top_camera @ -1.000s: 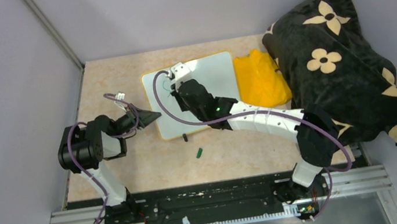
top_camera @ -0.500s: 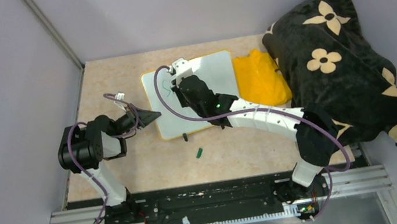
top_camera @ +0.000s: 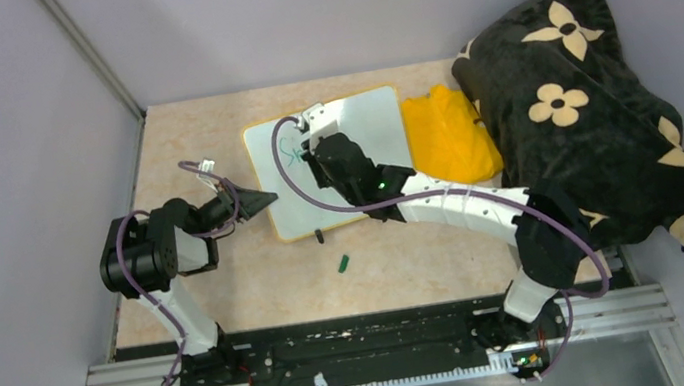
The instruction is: Write a sentence on the whiteboard
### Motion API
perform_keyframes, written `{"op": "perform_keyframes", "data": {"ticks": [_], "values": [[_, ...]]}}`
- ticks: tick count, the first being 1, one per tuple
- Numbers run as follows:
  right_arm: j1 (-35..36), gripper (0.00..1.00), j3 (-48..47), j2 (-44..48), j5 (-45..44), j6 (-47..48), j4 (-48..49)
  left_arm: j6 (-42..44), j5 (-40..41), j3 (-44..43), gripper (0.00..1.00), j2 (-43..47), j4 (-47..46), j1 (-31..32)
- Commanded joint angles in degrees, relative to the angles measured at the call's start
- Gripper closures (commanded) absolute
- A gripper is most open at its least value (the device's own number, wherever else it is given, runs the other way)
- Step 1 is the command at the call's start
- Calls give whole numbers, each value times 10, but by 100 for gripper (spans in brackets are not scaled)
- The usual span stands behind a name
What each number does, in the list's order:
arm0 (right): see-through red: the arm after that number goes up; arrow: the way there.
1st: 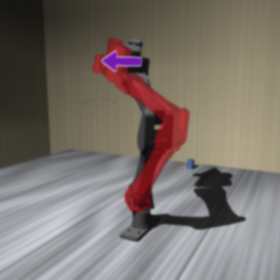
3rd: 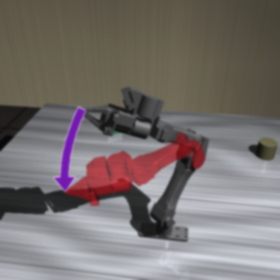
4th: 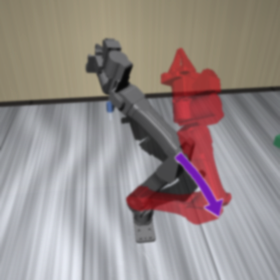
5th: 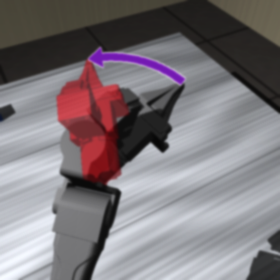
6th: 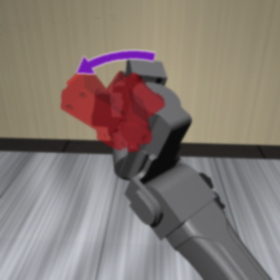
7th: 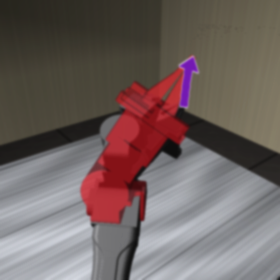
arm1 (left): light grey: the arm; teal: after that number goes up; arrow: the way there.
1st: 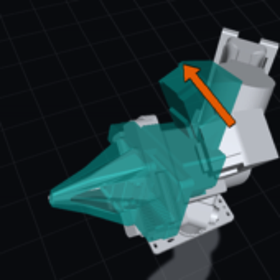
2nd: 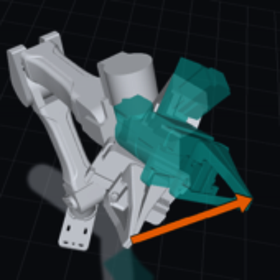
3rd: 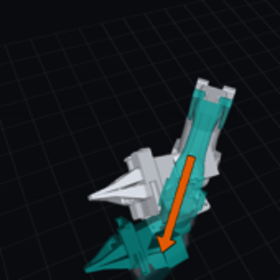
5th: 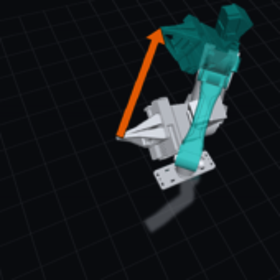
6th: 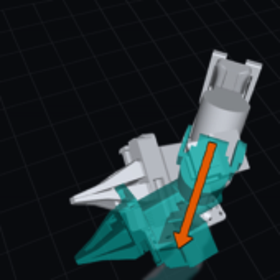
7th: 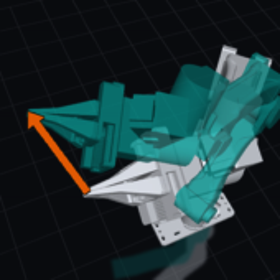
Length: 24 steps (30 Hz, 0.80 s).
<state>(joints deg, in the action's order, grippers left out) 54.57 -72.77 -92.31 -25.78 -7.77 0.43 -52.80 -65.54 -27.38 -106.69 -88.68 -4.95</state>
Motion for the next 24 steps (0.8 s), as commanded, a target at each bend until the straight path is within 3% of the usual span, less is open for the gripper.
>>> {"op": "perform_keyframes", "data": {"ticks": [1,24], "values": [[-10,100,20,29,-3,-9,0,9,-5,4,100,10,-114,0],[-15,100,-42,5,-4,-4,-3,15,-7,4,100,14,-108,6]]}}
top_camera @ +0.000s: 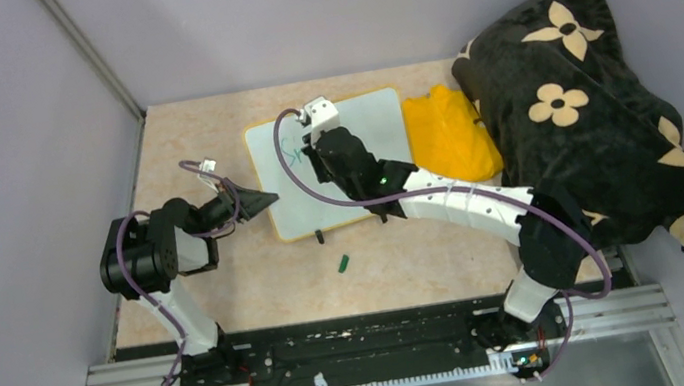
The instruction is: Write a sentence on the whiteboard
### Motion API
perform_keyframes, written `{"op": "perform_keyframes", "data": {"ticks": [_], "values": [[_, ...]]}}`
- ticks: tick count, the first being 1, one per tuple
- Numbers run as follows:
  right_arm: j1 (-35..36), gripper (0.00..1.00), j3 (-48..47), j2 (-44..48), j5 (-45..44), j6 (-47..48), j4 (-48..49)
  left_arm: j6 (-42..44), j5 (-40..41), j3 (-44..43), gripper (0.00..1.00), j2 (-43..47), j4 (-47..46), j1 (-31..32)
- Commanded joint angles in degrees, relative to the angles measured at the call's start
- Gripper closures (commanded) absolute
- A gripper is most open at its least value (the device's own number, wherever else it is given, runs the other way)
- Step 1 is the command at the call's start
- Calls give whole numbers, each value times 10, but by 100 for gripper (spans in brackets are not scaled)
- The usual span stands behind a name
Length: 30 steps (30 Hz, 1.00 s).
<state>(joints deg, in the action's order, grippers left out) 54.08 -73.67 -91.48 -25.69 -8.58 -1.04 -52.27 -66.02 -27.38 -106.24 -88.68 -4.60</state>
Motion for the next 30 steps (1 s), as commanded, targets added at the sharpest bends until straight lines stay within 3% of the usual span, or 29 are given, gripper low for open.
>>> {"op": "perform_keyframes", "data": {"ticks": [1,30], "values": [[-11,100,-34,-4,-5,3,11,10,-2,4,100,9,-108,2],[-22,100,37,45,2,-19,-6,15,-3,4,100,10,-100,3]]}}
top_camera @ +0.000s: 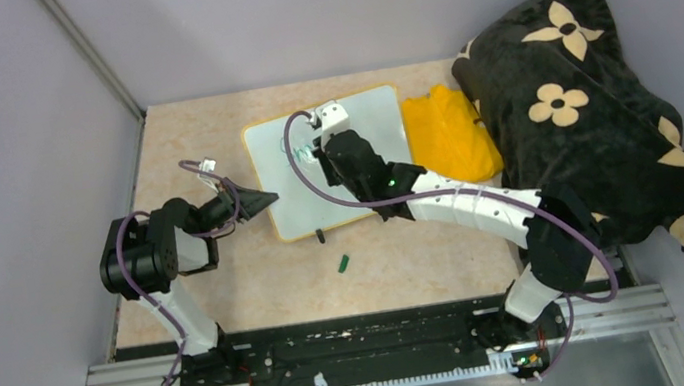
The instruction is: Write a sentence on the whiteboard
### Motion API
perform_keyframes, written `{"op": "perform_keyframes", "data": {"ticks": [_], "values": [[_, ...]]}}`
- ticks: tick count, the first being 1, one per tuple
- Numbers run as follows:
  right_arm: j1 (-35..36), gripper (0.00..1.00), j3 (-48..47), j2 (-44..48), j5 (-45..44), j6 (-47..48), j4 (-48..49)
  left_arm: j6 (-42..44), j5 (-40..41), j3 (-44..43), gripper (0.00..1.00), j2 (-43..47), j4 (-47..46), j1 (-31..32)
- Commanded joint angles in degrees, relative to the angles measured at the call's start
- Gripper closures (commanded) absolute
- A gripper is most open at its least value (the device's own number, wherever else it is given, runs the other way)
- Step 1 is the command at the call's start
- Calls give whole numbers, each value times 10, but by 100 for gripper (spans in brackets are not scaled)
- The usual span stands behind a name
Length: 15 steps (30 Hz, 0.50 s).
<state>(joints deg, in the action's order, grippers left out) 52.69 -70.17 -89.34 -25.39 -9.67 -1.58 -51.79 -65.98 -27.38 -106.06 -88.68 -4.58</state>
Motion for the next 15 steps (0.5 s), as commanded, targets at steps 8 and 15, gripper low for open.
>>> {"op": "perform_keyframes", "data": {"ticks": [8,15], "values": [[-8,100,-14,53,27,-18,-10,2,-5,0,85,7,-101,2],[-9,100,-11,85,48,-25,-18,-4,-3,1,68,10,-105,2]]}}
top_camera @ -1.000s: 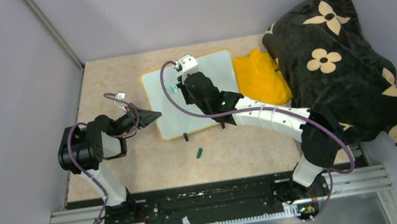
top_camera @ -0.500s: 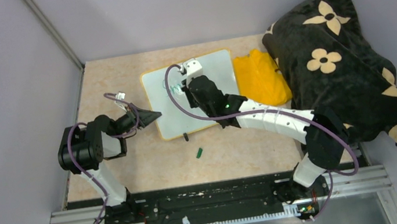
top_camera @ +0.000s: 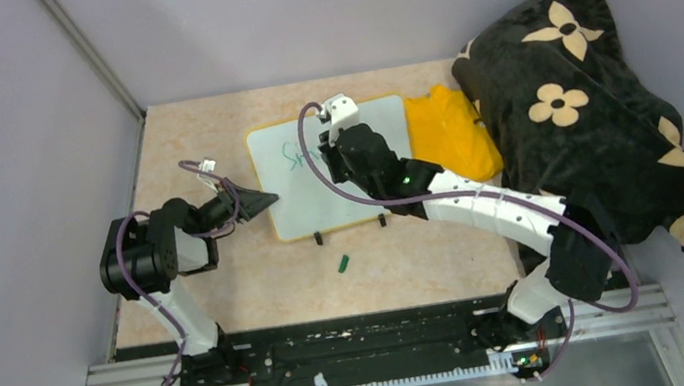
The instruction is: Write a sentence on the whiteboard
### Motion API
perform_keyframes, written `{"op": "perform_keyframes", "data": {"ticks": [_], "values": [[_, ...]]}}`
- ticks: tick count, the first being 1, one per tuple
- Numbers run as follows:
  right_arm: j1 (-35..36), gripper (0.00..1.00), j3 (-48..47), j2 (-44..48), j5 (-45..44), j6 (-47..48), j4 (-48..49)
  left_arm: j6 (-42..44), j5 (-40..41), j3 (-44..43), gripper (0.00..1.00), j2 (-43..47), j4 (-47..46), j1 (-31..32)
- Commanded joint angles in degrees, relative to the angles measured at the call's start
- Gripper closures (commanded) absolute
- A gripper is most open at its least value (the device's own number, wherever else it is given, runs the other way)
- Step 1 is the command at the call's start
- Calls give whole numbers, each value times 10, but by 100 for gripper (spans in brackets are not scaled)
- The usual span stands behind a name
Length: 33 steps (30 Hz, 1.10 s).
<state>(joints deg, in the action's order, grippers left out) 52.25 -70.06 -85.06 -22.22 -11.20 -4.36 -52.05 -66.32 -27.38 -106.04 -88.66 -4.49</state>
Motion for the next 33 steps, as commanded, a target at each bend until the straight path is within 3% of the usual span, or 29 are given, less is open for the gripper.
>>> {"op": "perform_keyframes", "data": {"ticks": [1,11,24,33], "values": [[-4,100,-12,45,16,-10,8,-3,1,1,65,10,-107,1],[-4,100,-18,40,4,-5,9,-24,8,1,54,9,-130,1],[-4,100,-38,10,-25,-8,35,-18,5,0,68,5,-125,1],[-4,100,-34,4,-39,-9,61,-16,5,0,71,5,-121,1]]}}
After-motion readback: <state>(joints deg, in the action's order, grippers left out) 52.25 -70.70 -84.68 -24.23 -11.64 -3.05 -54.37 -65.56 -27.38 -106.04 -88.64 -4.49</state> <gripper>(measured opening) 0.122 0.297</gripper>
